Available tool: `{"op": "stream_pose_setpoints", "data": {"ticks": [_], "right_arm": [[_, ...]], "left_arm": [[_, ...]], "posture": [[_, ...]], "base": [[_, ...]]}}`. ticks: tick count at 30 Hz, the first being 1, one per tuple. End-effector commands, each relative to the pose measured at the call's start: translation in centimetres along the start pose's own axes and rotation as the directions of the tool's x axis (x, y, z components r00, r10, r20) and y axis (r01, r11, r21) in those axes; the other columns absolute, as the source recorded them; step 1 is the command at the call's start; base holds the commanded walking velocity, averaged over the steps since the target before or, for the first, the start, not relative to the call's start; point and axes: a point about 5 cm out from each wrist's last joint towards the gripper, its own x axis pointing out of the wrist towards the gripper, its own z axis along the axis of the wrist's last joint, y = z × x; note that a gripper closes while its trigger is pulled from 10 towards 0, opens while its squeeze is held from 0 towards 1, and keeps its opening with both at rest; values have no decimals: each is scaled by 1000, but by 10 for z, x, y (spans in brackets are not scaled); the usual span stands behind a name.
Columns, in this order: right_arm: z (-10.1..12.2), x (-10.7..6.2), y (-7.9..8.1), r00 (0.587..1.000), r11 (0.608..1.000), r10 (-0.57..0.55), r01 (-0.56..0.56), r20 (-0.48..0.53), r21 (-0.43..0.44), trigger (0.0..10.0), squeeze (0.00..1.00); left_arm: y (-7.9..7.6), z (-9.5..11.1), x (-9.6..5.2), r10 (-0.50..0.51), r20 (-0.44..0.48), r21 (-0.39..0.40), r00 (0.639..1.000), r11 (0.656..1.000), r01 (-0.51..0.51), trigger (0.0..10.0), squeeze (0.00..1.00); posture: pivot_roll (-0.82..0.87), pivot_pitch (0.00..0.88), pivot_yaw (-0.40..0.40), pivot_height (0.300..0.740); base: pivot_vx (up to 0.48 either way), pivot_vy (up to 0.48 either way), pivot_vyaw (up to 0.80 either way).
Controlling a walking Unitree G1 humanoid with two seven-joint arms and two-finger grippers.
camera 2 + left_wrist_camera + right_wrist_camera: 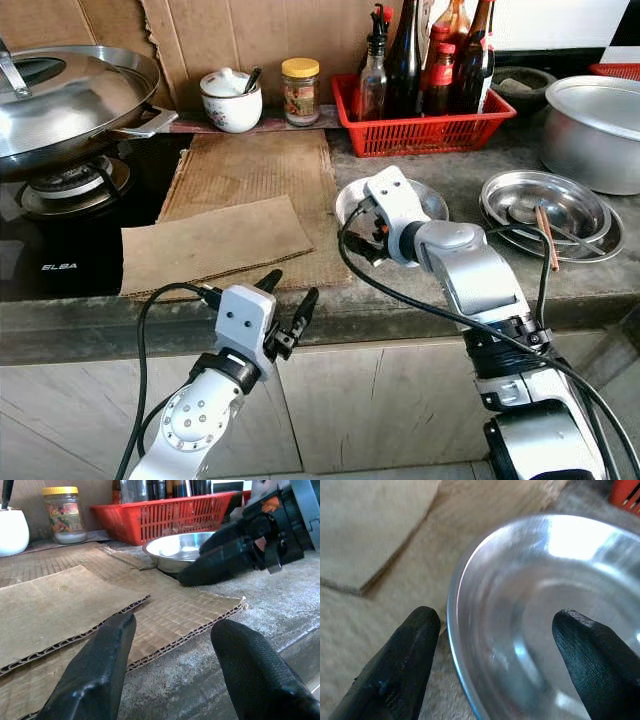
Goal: Kitchen organization
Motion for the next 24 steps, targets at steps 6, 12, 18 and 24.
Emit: {"op": "stream_pose_setpoints", "data": {"ticks": [6, 12, 18, 24], "right_arm": [[-9, -1, -6, 996, 999, -39, 35, -83, -41, 10000, 0], [-13, 0, -7, 992, 996, -49, 40, -115, -76, 10000, 0], [-13, 1, -6, 992, 997, -41, 32, -118, -72, 0, 0], [-10, 2, -6, 994, 997, -46, 39, -101, -69, 0, 0]], "left_arm": [[-1, 3, -1, -3, 7, -1, 1000, 1000, 3, 10000, 0], [-1, 3, -1, -2, 8, -1, 1000, 1000, 2, 10000, 0], [-1, 4, 0, 3, 16, -3, 1000, 1000, -3, 10000, 0], [-1, 4, 0, 1, 21, -2, 1000, 1000, -1, 10000, 0]], "posture": [[101, 88, -21, 740], [102, 87, -23, 740], [103, 83, -27, 740], [104, 76, -26, 740]], "base": [[0, 0, 0], [0, 0, 0], [0, 0, 0], [0, 0, 0]]}}
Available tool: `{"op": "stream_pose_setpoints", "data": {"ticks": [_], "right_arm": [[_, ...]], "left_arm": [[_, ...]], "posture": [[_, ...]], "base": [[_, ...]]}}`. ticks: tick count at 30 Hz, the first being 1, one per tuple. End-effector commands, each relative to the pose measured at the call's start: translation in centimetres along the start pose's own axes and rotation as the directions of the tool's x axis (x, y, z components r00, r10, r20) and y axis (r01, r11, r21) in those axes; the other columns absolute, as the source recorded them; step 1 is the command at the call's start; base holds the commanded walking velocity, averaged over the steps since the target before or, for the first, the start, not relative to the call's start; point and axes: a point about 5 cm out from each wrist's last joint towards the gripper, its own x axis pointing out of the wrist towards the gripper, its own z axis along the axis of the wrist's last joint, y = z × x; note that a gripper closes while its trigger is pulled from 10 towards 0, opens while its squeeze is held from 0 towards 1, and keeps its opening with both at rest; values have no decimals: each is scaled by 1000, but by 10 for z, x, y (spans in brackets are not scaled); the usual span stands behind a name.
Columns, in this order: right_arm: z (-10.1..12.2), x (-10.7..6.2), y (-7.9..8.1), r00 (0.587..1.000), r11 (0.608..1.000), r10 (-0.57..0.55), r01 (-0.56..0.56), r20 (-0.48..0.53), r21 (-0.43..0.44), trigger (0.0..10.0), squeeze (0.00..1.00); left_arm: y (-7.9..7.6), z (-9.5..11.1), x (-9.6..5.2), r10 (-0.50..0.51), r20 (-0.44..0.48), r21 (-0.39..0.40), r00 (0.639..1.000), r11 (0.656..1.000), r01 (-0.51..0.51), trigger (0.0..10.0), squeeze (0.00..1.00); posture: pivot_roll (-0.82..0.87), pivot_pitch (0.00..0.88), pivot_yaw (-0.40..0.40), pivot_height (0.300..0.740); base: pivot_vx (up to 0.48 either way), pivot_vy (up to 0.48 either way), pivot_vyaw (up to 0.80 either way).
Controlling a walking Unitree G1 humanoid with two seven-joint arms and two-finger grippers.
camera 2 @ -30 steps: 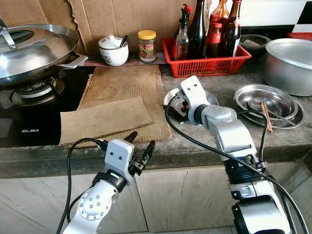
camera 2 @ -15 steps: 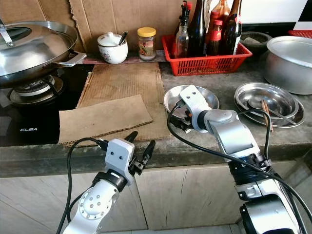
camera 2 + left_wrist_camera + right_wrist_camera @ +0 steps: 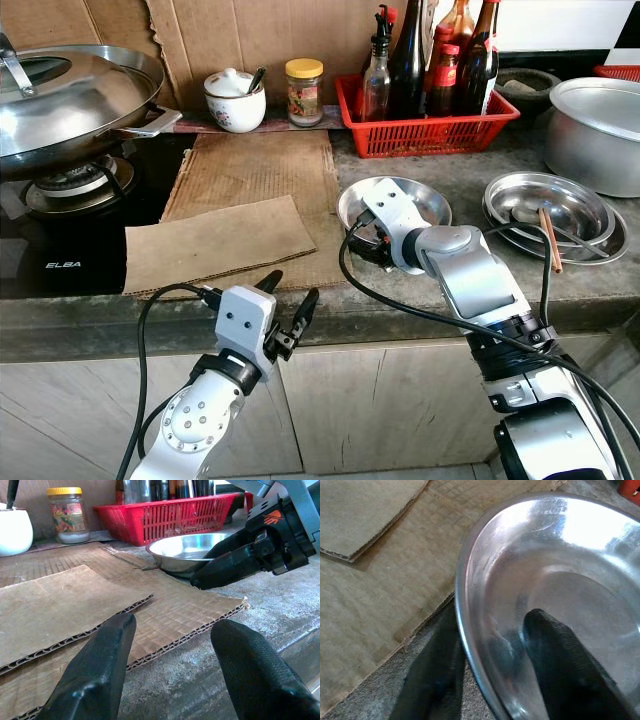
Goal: Kitchen organization
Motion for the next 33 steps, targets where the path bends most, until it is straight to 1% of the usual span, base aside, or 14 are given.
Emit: {"op": "stream_pose_setpoints", "data": {"ticks": [1, 8, 11, 13, 18, 20, 21, 25, 27, 28, 29, 30, 32, 33], "right_arm": [[-5, 2, -3, 999, 1000, -25, 25, -38, 9, 0, 0], [0, 1, -4, 999, 999, -45, 45, 4, 27, 0, 0], [10, -1, -3, 995, 998, -52, 49, 81, 41, 0, 0], [22, -2, -1, 981, 997, -63, 53, 185, 60, 0, 0], [36, -4, 4, 948, 991, -89, 54, 305, 120, 0, 0], [49, -10, 9, 890, 980, -130, 48, 437, 195, 0, 0], [49, -10, 9, 890, 980, -130, 48, 437, 195, 0, 0], [67, -27, 14, 759, 952, -248, 75, 602, 298, 0, 0], [71, -32, 15, 728, 947, -271, 83, 630, 311, 0, 0], [75, -39, 16, 682, 941, -295, 85, 669, 329, 0, 0], [77, -41, 17, 665, 939, -301, 83, 684, 333, 0, 0], [81, -49, 18, 616, 930, -335, 95, 713, 355, 0, 0], [82, -53, 20, 596, 925, -352, 102, 721, 367, 0, 0], [82, -58, 22, 567, 919, -380, 143, 730, 368, 0, 0]], "left_arm": [[0, 4, 0, 0, 20, 3, 1000, 1000, 0, 10000, 0], [0, 5, 1, 1, 24, 5, 1000, 1000, -1, 10000, 0], [0, 5, 1, 1, 25, 6, 1000, 1000, -1, 10000, 0], [0, 5, 1, 1, 24, 7, 1000, 1000, -2, 10000, 0], [1, 5, 1, 4, 22, 9, 1000, 1000, -4, 10000, 0], [2, 5, 1, 9, 24, 11, 1000, 1000, -10, 10000, 0], [2, 5, 1, 9, 24, 11, 1000, 1000, -10, 10000, 0], [4, 6, 1, 18, 32, 14, 999, 1000, -19, 10000, 0], [4, 6, 2, 20, 33, 16, 999, 1000, -21, 10000, 0], [4, 7, 2, 24, 38, 18, 999, 1000, -25, 10000, 0], [5, 7, 2, 26, 39, 18, 999, 999, -27, 10000, 0], [6, 9, 3, 39, 51, 19, 998, 999, -40, 10000, 0], [7, 10, 3, 43, 56, 20, 997, 999, -45, 10000, 0], [9, 12, 3, 52, 64, 19, 997, 998, -53, 10000, 0]], "posture": [[104, 75, -27, 740], [102, 70, -24, 740], [102, 70, -24, 740], [104, 73, -23, 740], [107, 77, -24, 740], [107, 78, -20, 740], [107, 78, -20, 740], [104, 77, -15, 740], [104, 77, -15, 740], [103, 77, -9, 740], [103, 77, -9, 740], [101, 75, -12, 740], [100, 76, -8, 740], [101, 75, -7, 740]], "base": [[0, 0, 0], [0, 0, 0], [0, 0, 0], [0, 0, 0], [0, 0, 0], [0, 0, 0], [0, 0, 0], [0, 0, 0], [0, 0, 0], [0, 0, 0], [0, 0, 0], [0, 0, 0], [0, 0, 0], [0, 0, 0]]}}
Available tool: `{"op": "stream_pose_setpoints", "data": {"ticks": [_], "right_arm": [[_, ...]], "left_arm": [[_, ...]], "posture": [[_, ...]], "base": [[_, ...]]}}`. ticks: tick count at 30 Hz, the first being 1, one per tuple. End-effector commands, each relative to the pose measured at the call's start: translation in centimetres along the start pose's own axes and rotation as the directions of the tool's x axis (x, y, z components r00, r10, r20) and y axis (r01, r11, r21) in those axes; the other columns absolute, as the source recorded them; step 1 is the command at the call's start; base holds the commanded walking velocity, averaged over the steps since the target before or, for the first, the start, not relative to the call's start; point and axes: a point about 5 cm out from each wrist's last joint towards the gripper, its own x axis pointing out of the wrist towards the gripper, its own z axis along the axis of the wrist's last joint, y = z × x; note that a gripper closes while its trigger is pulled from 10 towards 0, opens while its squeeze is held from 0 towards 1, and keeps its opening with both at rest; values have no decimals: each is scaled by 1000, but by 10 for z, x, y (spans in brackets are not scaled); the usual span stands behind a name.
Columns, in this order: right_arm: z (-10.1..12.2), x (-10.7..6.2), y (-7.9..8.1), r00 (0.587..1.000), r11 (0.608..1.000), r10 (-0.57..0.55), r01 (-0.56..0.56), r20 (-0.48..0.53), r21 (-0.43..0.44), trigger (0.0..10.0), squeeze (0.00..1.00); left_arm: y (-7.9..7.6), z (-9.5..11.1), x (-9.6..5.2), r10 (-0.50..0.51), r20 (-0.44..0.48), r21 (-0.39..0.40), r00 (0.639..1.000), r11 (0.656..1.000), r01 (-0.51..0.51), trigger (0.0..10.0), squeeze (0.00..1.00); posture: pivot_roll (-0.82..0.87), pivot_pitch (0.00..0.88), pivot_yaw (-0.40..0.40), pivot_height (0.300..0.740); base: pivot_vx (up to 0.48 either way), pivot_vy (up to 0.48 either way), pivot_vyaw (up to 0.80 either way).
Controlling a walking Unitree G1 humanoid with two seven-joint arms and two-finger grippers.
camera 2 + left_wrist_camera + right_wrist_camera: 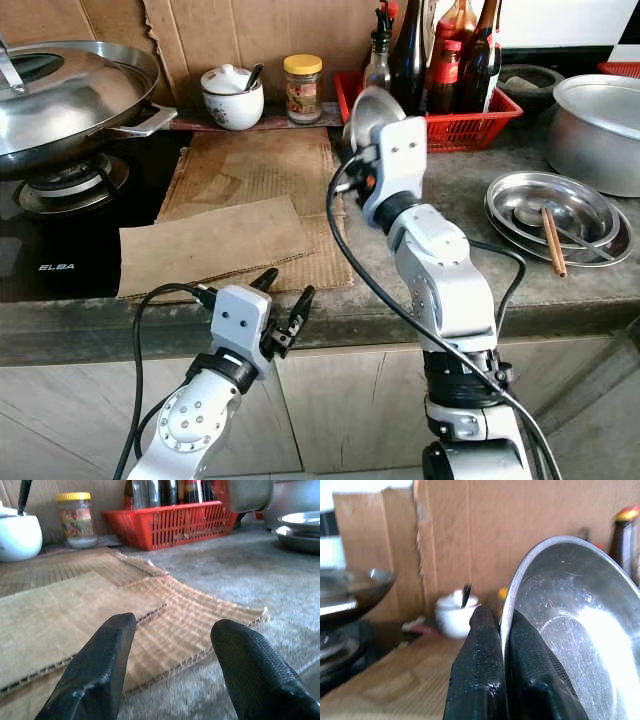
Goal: Kitchen organization
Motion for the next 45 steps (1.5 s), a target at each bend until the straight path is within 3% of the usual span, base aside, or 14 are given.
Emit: {"op": "stream_pose_setpoints", "data": {"ticks": [1, 2, 3, 4, 5, 12, 38, 45], "right_arm": [[13, -4, 2, 996, 999, -25, 28, 82, -33, 0, 0], [13, -4, 2, 996, 999, -25, 28, 82, -33, 0, 0], [11, -9, 3, 995, 998, -55, 57, 86, -22, 9059, 0], [11, -9, 3, 995, 998, -55, 57, 86, -22, 9059, 0], [9, -11, 5, 994, 997, -65, 67, 88, -26, 10000, 0], [2, -28, 14, 991, 995, -93, 96, 97, -26, 10000, 0], [-8, -35, 14, 992, 993, -112, 115, 61, -39, 10000, 0], [-16, -45, 12, 992, 991, -124, 125, 23, -55, 10000, 0]], "left_arm": [[3, 6, 0, 23, 28, 8, 999, 1000, -23, 10000, 0], [3, 6, 0, 23, 28, 8, 999, 1000, -23, 10000, 0], [3, 7, 1, 23, 33, 8, 999, 1000, -23, 10000, 0], [3, 7, 1, 23, 33, 8, 999, 1000, -23, 10000, 0], [3, 7, 1, 23, 36, 8, 999, 1000, -24, 10000, 0], [3, 7, 1, 13, 41, 13, 999, 1000, -13, 10000, 0], [1, 4, -1, 2, 31, 11, 1000, 1000, -2, 10000, 0], [0, 3, -1, -3, 30, 12, 1000, 1000, 2, 10000, 0]], "posture": [[101, 75, -7, 740], [101, 75, -7, 740], [103, 73, -6, 740], [103, 73, -6, 740], [104, 73, -5, 740], [101, 72, -1, 740], [96, 65, 6, 740], [94, 59, 5, 740]], "base": [[0, 0, 0], [0, 0, 0], [0, 0, 0], [0, 0, 0], [0, 0, 0], [-34, 0, 0], [-266, 0, 0], [-282, 0, 0]]}}
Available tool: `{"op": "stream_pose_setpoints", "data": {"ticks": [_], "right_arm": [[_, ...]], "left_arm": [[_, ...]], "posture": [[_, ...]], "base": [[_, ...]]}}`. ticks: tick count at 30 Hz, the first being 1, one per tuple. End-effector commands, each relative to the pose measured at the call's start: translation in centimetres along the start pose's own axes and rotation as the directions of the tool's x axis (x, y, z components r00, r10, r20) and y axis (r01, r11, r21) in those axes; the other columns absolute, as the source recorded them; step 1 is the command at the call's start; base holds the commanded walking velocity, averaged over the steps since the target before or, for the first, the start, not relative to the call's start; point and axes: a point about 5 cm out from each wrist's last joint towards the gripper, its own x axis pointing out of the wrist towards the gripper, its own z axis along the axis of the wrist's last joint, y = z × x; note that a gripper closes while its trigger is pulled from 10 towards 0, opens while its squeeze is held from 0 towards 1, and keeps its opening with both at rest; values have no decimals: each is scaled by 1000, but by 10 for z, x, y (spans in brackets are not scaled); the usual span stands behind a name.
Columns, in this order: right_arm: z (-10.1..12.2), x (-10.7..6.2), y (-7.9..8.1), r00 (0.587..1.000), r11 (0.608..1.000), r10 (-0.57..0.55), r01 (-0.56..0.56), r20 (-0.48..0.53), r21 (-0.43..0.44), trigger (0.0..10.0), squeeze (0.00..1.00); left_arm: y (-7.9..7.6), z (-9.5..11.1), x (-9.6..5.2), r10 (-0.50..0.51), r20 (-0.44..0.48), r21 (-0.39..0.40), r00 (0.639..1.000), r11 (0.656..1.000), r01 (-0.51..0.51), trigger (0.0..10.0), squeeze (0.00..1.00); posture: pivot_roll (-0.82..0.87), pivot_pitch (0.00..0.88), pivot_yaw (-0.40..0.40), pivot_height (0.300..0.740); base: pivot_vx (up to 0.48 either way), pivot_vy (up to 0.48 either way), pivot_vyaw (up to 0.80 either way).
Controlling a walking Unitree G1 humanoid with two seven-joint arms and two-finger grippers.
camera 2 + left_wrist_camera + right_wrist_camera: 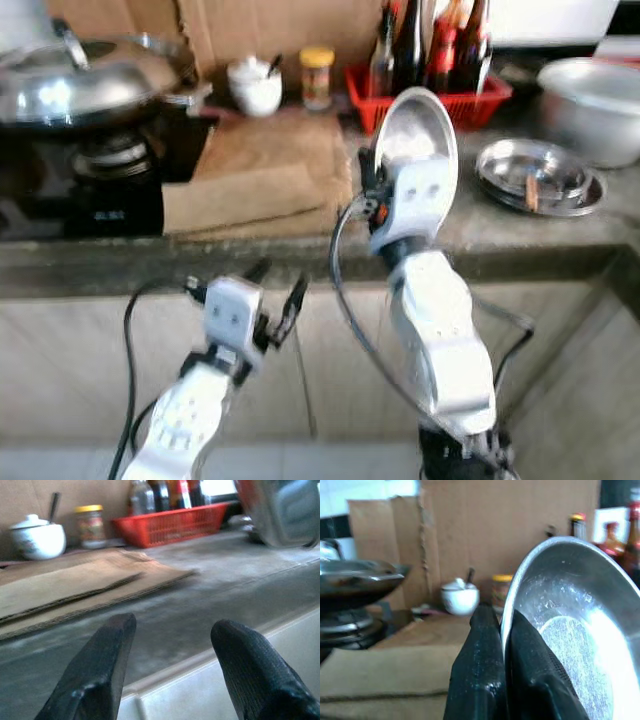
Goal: Kitchen organization
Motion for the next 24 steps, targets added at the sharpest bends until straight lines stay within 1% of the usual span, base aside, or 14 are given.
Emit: {"op": "stream_pose_setpoints", "data": {"ticks": [1, 6, 12, 16, 23, 24], "right_arm": [[11, 0, 3, 999, 1000, 10, -9, 49, -7, 10000, 0], [1, -12, -2, 1000, 999, -30, 30, 6, -26, 10000, 0], [-8, -22, -3, 998, 997, -62, 60, -28, -43, 10000, 0], [-16, -33, -5, 994, 994, -96, 92, -60, -66, 10000, 0], [-24, -43, -4, 987, 991, -122, 117, -100, -59, 10000, 0], [-24, -44, -4, 987, 991, -123, 117, -103, -57, 10000, 0]], "left_arm": [[4, 1, 0, 12, 9, 16, 1000, 1000, -12, 10000, 0], [3, 1, 0, 4, 10, 12, 1000, 1000, -4, 10000, 0], [3, 1, 0, -2, 11, 14, 1000, 1000, 2, 10000, 0], [3, 1, 0, -5, 10, 13, 1000, 1000, 5, 10000, 0], [3, 1, 0, -4, 9, 14, 1000, 1000, 4, 10000, 0], [3, 1, 0, -4, 9, 14, 1000, 1000, 4, 10000, 0]], "posture": [[94, 59, 5, 740], [90, 56, 11, 740], [88, 53, 13, 740], [88, 56, 15, 740], [87, 64, 19, 740], [87, 64, 19, 740]], "base": [[-285, 0, 0], [-283, 0, 0], [-285, 0, 0], [-288, 0, 0], [-280, 0, 0], [0, 0, 0]]}}
